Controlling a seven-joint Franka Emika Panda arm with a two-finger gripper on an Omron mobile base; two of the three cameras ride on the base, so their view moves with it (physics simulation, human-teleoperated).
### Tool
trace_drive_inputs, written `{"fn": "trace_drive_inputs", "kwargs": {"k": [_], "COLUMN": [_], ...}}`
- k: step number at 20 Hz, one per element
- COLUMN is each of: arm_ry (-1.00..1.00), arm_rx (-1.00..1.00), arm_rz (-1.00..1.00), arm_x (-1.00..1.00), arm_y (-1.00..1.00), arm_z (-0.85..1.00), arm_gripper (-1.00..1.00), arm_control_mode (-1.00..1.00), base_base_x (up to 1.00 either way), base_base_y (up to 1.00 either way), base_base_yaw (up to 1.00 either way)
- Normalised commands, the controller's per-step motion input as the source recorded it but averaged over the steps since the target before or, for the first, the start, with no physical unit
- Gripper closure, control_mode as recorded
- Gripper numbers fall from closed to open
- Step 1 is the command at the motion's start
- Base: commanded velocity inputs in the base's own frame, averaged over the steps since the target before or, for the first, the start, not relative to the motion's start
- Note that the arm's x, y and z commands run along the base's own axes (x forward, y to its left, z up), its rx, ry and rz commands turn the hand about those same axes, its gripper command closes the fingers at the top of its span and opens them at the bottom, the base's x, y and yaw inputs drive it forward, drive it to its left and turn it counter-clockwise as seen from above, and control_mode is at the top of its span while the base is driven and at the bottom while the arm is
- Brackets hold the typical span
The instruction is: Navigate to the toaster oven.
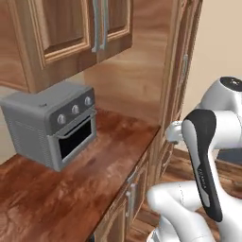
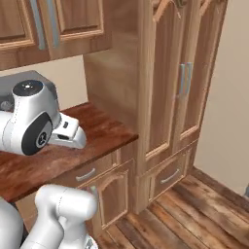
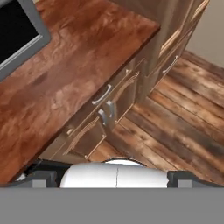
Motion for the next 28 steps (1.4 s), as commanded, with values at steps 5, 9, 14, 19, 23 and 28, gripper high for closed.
{"fn": "trace_drive_inputs", "kwargs": {"k": [5, 9, 14, 19, 23, 28], "arm_ry": [0.0, 0.0, 0.0, 0.0, 0.0, 0.0], "arm_rx": [0.0, 0.0, 0.0, 0.0, 0.0, 0.0], "arm_rz": [0.0, 0.0, 0.0, 0.0, 0.0, 0.0], "arm_x": [0.0, 0.0, 0.0, 0.0, 0.0, 0.0], "arm_y": [0.0, 0.0, 0.0, 0.0, 0.0, 0.0], "arm_z": [0.0, 0.0, 0.0, 0.0, 0.0, 0.0], "arm_gripper": [-1.0, -1.0, -1.0, -1.0, -1.0, -1.0], "arm_control_mode": [1.0, 1.0, 1.0, 1.0, 1.0, 1.0], "base_base_x": [0.84, 0.64, 0.67, 0.85, 0.46, 0.2], "base_base_y": [-0.05, -0.01, -0.05, -0.17, -0.47, -0.12], "base_base_yaw": [0.96, 1.0, 0.98, 0.65, 0.16, -0.02]}}
